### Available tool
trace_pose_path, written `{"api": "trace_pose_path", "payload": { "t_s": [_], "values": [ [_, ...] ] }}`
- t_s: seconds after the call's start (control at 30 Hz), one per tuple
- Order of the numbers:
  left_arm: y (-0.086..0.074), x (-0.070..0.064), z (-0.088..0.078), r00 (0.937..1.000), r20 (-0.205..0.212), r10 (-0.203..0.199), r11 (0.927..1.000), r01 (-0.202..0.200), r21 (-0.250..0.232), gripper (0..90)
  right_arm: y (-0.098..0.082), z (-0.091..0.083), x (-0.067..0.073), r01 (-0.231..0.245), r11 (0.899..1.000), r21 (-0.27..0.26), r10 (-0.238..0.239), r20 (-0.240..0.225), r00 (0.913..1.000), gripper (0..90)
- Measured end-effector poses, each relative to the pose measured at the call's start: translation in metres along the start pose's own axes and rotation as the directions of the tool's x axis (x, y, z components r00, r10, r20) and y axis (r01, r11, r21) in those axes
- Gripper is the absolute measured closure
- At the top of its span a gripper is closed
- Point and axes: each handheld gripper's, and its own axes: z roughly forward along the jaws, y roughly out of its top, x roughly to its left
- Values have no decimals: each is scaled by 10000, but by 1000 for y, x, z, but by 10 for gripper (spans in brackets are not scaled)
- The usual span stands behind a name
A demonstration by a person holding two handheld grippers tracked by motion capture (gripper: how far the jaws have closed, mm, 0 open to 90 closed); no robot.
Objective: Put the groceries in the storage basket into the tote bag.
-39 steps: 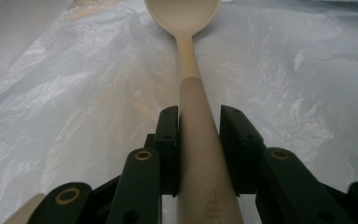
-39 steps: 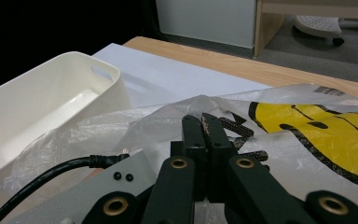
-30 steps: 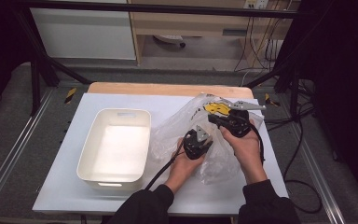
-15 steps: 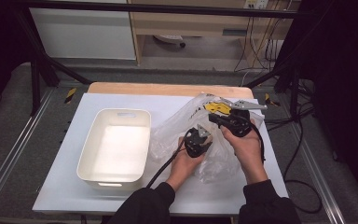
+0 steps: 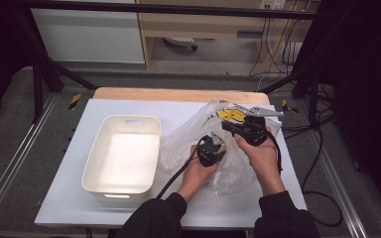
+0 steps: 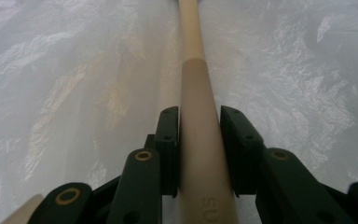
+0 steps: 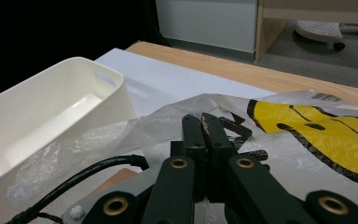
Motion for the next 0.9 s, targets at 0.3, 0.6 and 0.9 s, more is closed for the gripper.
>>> {"api": "trace_pose_path", "payload": {
  "t_s": [0.3,0.6,0.9],
  "values": [
    [-3,-2,-17,9998,19,-205,9993,206,-304,593,-2,0,-3,-63,10000,66,63,9,10000,900],
    [-13,-13,-60,9998,205,-13,9980,26,-632,528,-8,4,-6,-80,9995,304,79,25,10000,900],
    [-27,-22,-116,9941,1088,26,9957,75,-920,469,-21,7,-4,-73,9973,730,65,111,9999,900]
  ]
}}
